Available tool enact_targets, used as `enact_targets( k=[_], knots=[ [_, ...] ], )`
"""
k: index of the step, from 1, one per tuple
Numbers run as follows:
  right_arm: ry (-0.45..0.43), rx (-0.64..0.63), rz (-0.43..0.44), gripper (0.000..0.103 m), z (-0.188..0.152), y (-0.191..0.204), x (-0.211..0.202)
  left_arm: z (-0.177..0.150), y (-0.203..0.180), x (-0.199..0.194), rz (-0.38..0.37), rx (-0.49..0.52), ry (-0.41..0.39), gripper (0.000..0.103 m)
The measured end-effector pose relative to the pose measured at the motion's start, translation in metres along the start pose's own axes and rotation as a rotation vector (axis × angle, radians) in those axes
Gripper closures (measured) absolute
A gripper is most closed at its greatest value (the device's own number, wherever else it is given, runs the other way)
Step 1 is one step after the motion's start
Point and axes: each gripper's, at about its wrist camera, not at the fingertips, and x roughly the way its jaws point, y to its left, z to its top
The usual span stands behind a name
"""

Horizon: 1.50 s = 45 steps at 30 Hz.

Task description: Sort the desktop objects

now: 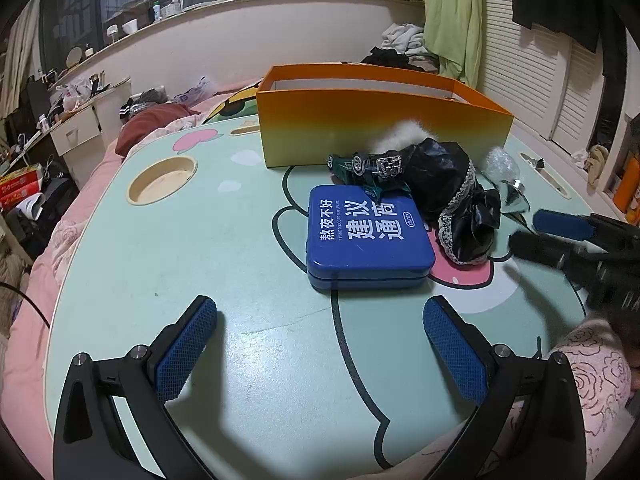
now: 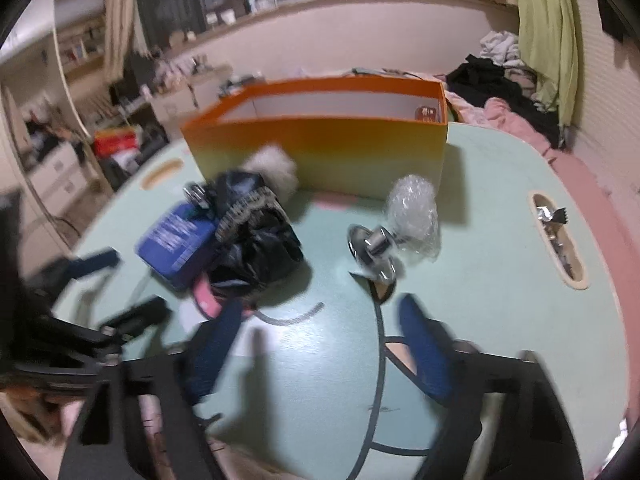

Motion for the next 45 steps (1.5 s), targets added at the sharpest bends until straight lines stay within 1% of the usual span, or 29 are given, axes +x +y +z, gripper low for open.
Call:
enact_targets(
  k=[1,3,6,7,8,9,11,12,13,15,17,18,20,22,23,24,27,29,31,32,33,34,36,38,39,41,43,44,45],
  knots=[
    [-0.014,0.009,0.023,0.047,0.002,-0.001,-0.004,0.0,0.0,0.0,0.0,0.0,0.0,0.0],
    [-0.044,0.018,0.088,0.059,0.015,0.001,-0.014,0.0,0.0,0.0,-0.001,0.0,0.0,0.0],
    [-0.078,0.031,0.202,0.064,0.059,0.016,-0.025,-0.003,-0.002,0.0,0.0,0.0,-0.001,0.0],
    [-0.056,0.024,0.229,0.064,0.081,0.026,-0.022,-0.003,-0.002,0.0,-0.001,0.0,0.0,0.0],
    [-0.021,0.018,0.246,0.064,0.095,0.032,-0.016,-0.003,-0.002,0.0,-0.001,0.001,0.0,0.0],
    [0.044,0.027,0.267,0.064,0.118,0.041,-0.002,-0.003,-0.002,0.0,-0.002,0.0,-0.001,0.0],
    [0.159,0.055,0.299,0.064,0.149,0.053,0.032,-0.004,-0.002,0.0,-0.002,0.001,-0.001,0.0],
    [0.221,0.069,0.3,0.063,0.165,0.058,0.054,-0.003,-0.002,0.0,-0.003,0.001,-0.001,0.0],
    [0.26,0.083,0.29,0.064,0.174,0.06,0.071,-0.004,-0.001,0.0,-0.003,0.001,-0.002,0.0],
    [0.338,0.107,0.237,0.063,0.188,0.064,0.108,-0.005,-0.001,0.001,-0.005,0.001,-0.005,0.0],
    [0.409,0.11,0.177,0.063,0.193,0.065,0.134,-0.007,-0.001,0.001,-0.007,0.0,-0.006,0.0],
    [0.463,0.118,0.157,0.063,0.192,0.063,0.149,-0.007,-0.002,0.002,-0.007,0.0,-0.007,0.0],
    [0.52,0.138,0.143,0.063,0.19,0.061,0.167,-0.007,-0.002,0.003,-0.009,0.0,-0.006,0.0],
    [0.516,0.071,0.132,0.063,0.19,0.068,0.173,-0.009,-0.003,0.001,-0.011,-0.002,-0.006,0.0],
    [0.521,0.01,0.114,0.067,0.19,0.075,0.173,-0.009,-0.002,0.0,-0.011,-0.001,-0.005,0.0],
    [0.522,-0.029,0.089,0.079,0.19,0.078,0.173,-0.009,-0.002,0.001,-0.01,0.0,-0.006,0.0],
    [0.492,-0.1,-0.007,0.079,0.19,0.075,0.172,-0.009,-0.002,0.001,-0.01,-0.001,-0.006,0.0],
    [0.468,-0.069,0.006,0.08,0.189,0.064,0.17,-0.008,-0.002,0.001,-0.011,0.001,-0.006,0.0],
    [0.423,-0.018,0.029,0.082,0.192,0.047,0.165,-0.008,-0.001,0.002,-0.011,0.001,-0.008,0.0],
    [0.396,0.009,0.04,0.087,0.194,0.04,0.161,-0.008,0.0,0.003,-0.012,0.001,-0.008,0.0],
    [0.353,0.042,0.058,0.101,0.198,0.03,0.152,-0.008,0.0,0.003,-0.012,0.001,-0.008,0.0],
    [0.312,0.067,0.085,0.102,0.202,0.022,0.142,-0.008,0.0,0.003,-0.011,0.001,-0.008,0.0],
    [0.235,0.095,0.122,0.102,0.208,0.009,0.119,-0.007,0.0,0.004,-0.011,0.001,-0.008,0.0],
    [0.191,0.092,0.134,0.102,0.211,0.004,0.1,-0.008,0.0,0.003,-0.013,0.002,-0.008,0.0],
    [0.18,0.082,0.13,0.102,0.212,0.002,0.092,-0.007,0.0,0.004,-0.013,0.002,-0.009,0.0],
    [0.194,0.05,0.115,0.098,0.214,0.003,0.088,-0.008,0.0,0.004,-0.012,0.002,-0.009,0.0],
    [0.247,0.001,0.092,0.077,0.213,0.015,0.098,-0.008,0.0,0.004,-0.013,0.002,-0.009,0.0],
    [0.287,-0.006,0.066,0.06,0.209,0.02,0.108,-0.008,0.0,0.004,-0.013,0.002,-0.009,0.0],
    [0.311,0.004,0.045,0.054,0.209,0.019,0.114,-0.008,0.0,0.004,-0.013,0.002,-0.009,0.0]
  ],
)
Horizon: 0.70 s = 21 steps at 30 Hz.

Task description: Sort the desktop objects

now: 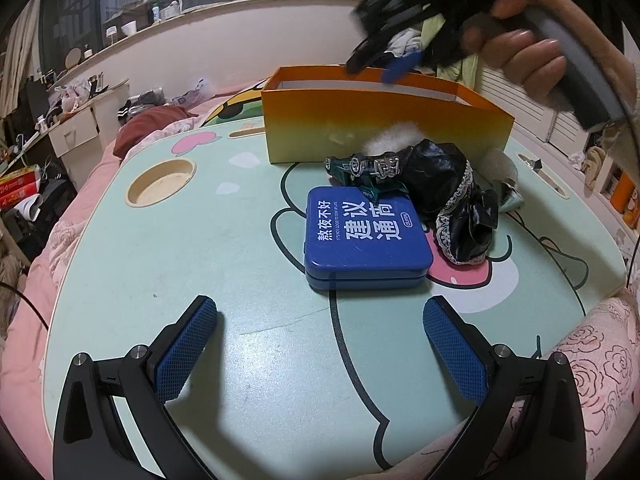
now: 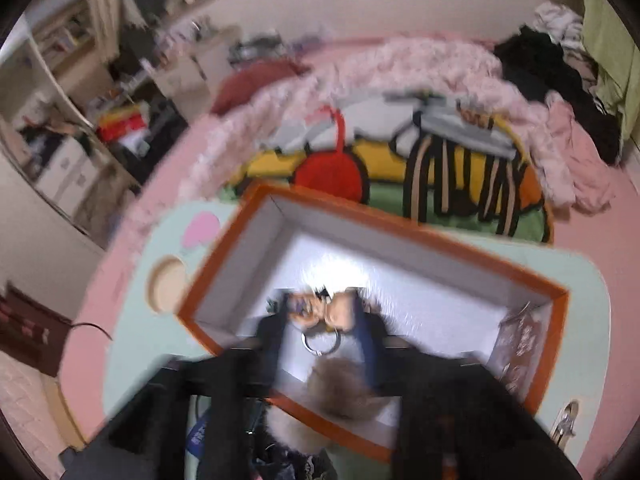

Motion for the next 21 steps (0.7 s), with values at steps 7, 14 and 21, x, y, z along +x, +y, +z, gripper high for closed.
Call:
enact_targets(
  k=[7,14,21],
  knots=[
    [0.133,0.193,-0.041,0.035,0.001,-0.01,0.059,0.0,-0.001,0.0,0.0,0.0,0.0,0.0],
    [0.077,0.046,-0.255,0.076,-0.018,0.015,0.067,0.003,-0.001,0.004,-0.003,0.004,-0.001,0.0],
    [0.027,0.146,-0.158,0.077,-0.026,-0.002,0.055,0.002,0.0,0.004,-0.004,0.003,-0.002,0.0]
  ],
)
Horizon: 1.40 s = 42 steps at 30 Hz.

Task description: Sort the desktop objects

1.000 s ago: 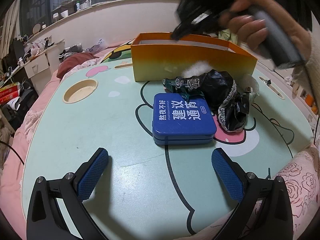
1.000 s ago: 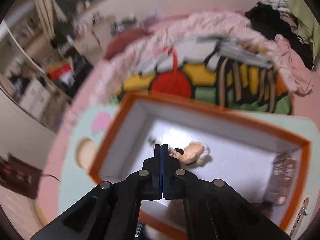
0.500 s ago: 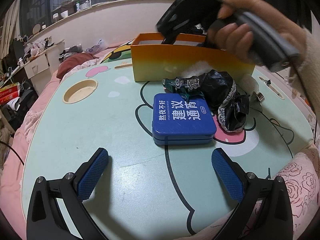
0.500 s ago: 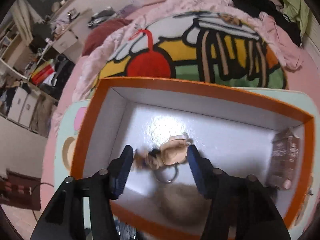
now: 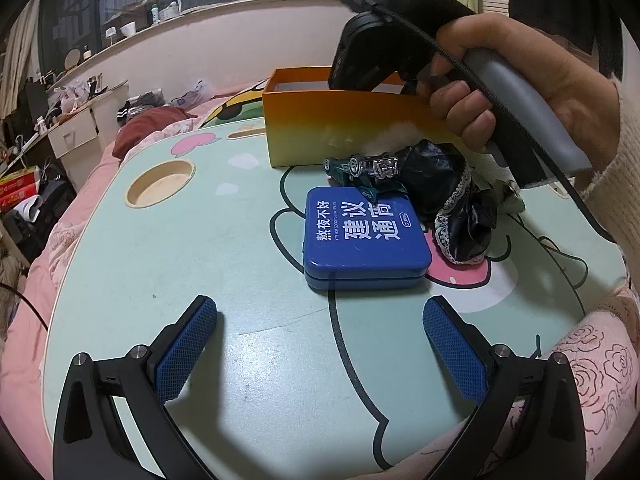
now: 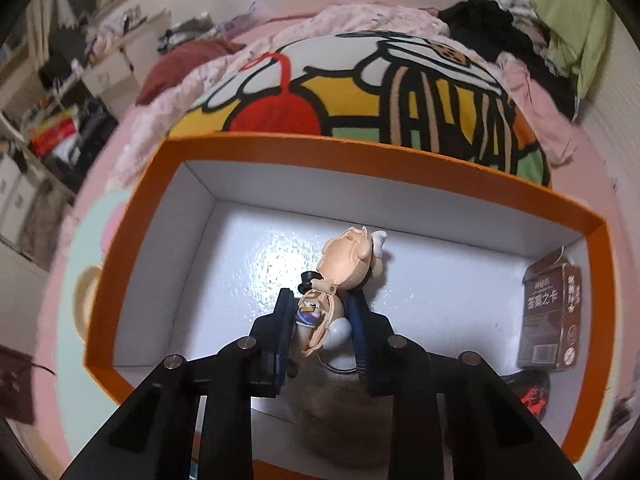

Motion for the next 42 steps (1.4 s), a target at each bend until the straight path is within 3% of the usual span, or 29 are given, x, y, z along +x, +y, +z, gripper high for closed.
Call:
enact_targets(
  k=[2,6,9,12,15,18,21,23,27,28,29,30,32,36,42],
  knots=[
    [-0.039,0.04,0.062,0.077,0.003,-0.006,-0.009,0.0,0.0,-0.001,0.0,0.0,0.0,0.0],
    [-0.211,0.055,0.101,0.077,0.002,-0.013,-0.057,0.0,0.0,0.0,0.0,0.0,0.0,0.0],
    [-0.336,0.034,0.149,0.077,-0.014,-0.017,-0.106,0.0,0.0,0.0,0.0,0.001,0.0,0.0],
    [-0.385,-0.037,0.189,0.077,-0.041,-0.014,-0.142,0.0,0.0,0.0,0.0,0.001,0.0,0.0],
    [-0.374,-0.106,0.233,0.077,-0.07,-0.019,-0.162,0.0,0.0,0.001,0.0,0.001,-0.001,0.0],
    [-0.28,-0.137,0.279,0.077,-0.095,-0.031,-0.156,-0.001,0.0,0.0,-0.001,0.001,-0.001,0.0],
    [-0.239,-0.162,0.193,0.077,-0.115,-0.037,-0.138,-0.001,0.0,0.0,-0.001,0.001,-0.001,0.0],
    [-0.224,-0.159,0.155,0.077,-0.117,-0.039,-0.122,-0.001,0.0,-0.001,-0.001,0.001,-0.001,0.0],
    [-0.169,-0.098,0.216,0.076,-0.111,-0.042,-0.087,-0.001,0.0,0.0,-0.001,0.001,-0.001,0.0],
    [-0.18,-0.095,0.198,0.076,-0.111,-0.041,-0.084,-0.001,0.0,0.0,-0.001,0.001,-0.001,0.0],
    [-0.209,-0.093,0.166,0.067,-0.112,-0.039,-0.083,-0.001,0.0,-0.001,-0.001,0.001,-0.001,0.0],
    [-0.232,-0.094,0.151,0.048,-0.117,-0.039,-0.086,-0.001,0.0,0.0,-0.001,0.001,-0.001,0.0],
    [-0.303,-0.101,0.154,0.031,-0.129,-0.039,-0.098,-0.001,0.0,0.0,-0.001,0.001,-0.001,0.0],
    [-0.414,-0.191,0.098,0.03,-0.17,-0.031,-0.126,-0.001,0.0,0.0,-0.002,0.001,-0.001,0.0],
    [-0.383,-0.24,0.033,0.028,-0.228,-0.034,-0.124,-0.001,0.0,0.0,-0.002,0.001,-0.001,0.0]
  ],
)
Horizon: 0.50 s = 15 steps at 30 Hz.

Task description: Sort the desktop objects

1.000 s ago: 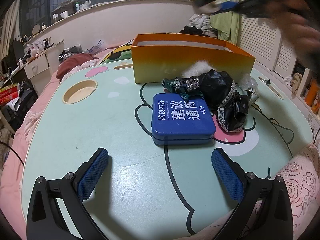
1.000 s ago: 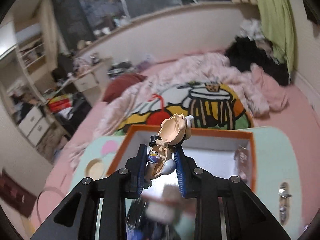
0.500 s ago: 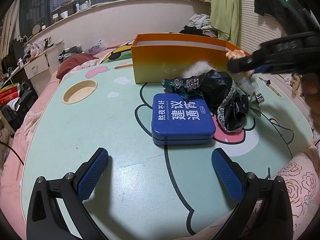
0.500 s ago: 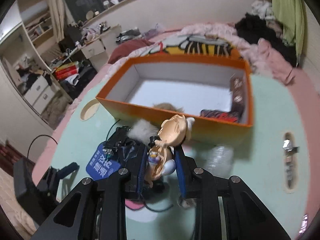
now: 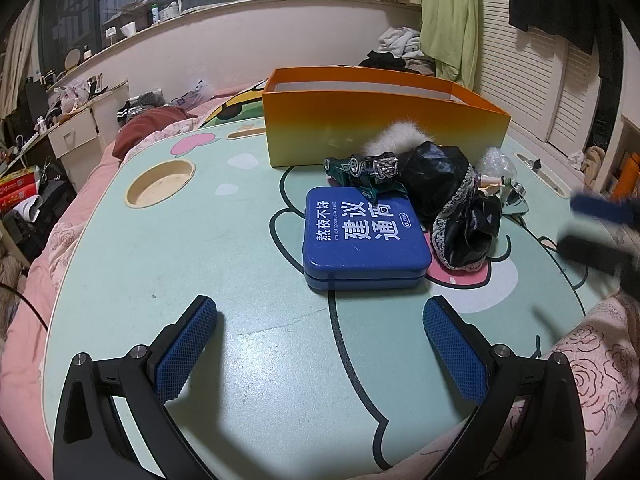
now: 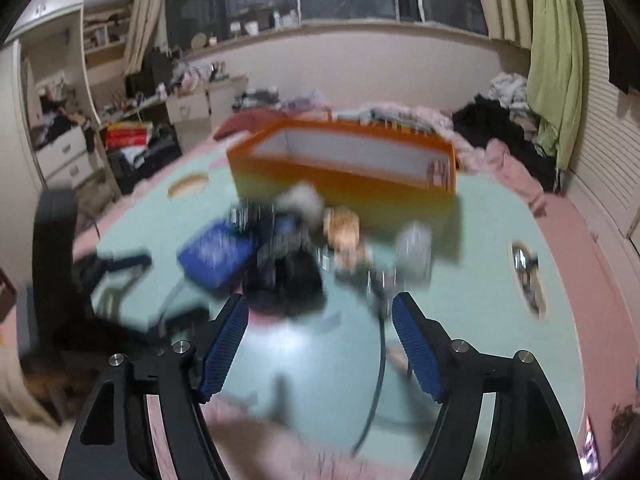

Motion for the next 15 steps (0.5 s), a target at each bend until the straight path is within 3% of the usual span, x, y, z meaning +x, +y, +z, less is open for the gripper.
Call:
enact_targets(
  k=[3,6,8,15],
  knots=[
    [0.061,-0.029,-0.062,0.022,-0.021,0.005,0.018,0.0,0.0,0.0,0.0,0.001,0.0,0.0],
    [0.099,0.037,-0.023,0.009,-0.024,-0.007,0.031,0.0,0.0,0.0,0.001,0.003,0.0,0.0],
    [0.1,0.037,-0.03,0.005,-0.023,-0.012,0.034,-0.001,0.0,0.0,0.001,0.003,-0.001,0.0],
    [0.1,0.037,-0.034,0.004,-0.025,-0.014,0.036,-0.001,0.0,0.0,0.002,0.004,-0.001,0.0]
  ],
)
